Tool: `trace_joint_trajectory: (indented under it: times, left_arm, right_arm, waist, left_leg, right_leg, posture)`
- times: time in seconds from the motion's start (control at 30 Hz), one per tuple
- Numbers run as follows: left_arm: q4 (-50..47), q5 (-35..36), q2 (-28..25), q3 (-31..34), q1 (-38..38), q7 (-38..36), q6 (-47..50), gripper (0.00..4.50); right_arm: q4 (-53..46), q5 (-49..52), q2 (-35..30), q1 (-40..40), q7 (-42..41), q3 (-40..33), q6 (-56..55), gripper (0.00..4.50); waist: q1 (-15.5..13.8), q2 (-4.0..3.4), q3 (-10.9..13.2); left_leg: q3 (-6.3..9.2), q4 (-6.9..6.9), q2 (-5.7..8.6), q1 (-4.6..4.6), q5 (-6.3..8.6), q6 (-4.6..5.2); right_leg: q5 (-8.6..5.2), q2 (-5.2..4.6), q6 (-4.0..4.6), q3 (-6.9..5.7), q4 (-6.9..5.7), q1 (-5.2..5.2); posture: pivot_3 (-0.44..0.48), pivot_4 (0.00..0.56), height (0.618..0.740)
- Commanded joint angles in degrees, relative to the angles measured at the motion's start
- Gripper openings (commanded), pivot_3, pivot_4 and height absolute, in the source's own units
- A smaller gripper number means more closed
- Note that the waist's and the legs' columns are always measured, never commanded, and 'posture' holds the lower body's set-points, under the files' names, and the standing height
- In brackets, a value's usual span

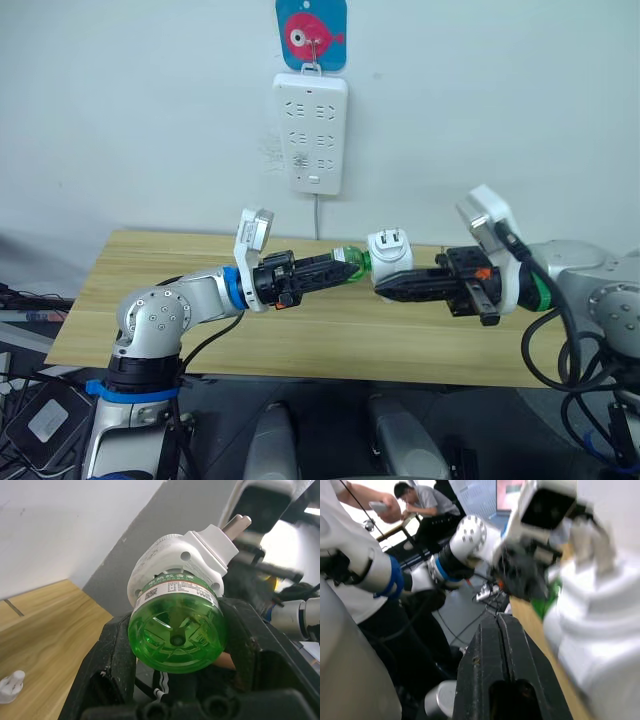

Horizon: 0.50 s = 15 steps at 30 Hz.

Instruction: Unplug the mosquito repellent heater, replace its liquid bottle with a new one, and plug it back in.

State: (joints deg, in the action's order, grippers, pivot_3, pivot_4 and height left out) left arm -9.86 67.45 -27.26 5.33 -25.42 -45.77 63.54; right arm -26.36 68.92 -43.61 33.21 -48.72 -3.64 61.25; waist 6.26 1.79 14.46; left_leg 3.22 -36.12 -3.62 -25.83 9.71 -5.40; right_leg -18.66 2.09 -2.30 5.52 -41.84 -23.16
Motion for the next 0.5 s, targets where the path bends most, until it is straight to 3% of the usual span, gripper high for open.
trace_joint_trajectory:
  times: [0.03, 0.5]
  left_arm:
    - [-1.8, 0.6, -0.5, -0.1, 0.1, -2.0, 0.0, 2.34]
    - [-5.2, 3.9, -0.5, -0.7, 0.2, -3.8, 2.6, 2.34]
  right_arm:
    - [1.4, 3.8, 1.4, 2.5, 3.8, -2.4, 0.8, 0.0]
    - [10.4, -10.4, 7.5, 7.6, 2.5, 5.1, -5.0, 0.0]
  waist:
    - [0.0, 0.0, 0.0]
    - [0.2, 0.0, 0.0]
  left_leg:
    - [0.01, 0.0, 0.0, 0.0, 0.0, 0.0]
    - [0.0, 0.01, -0.01, 0.0, 0.0, 0.0]
  right_leg:
    - [0.0, 0.0, 0.0, -0.01, 0.0, 0.0]
    - [0.0, 0.01, 0.01, -0.01, -0.01, -0.02]
  posture:
    - [-0.157, 0.195, 0.704]
    - [-0.149, 0.191, 0.704]
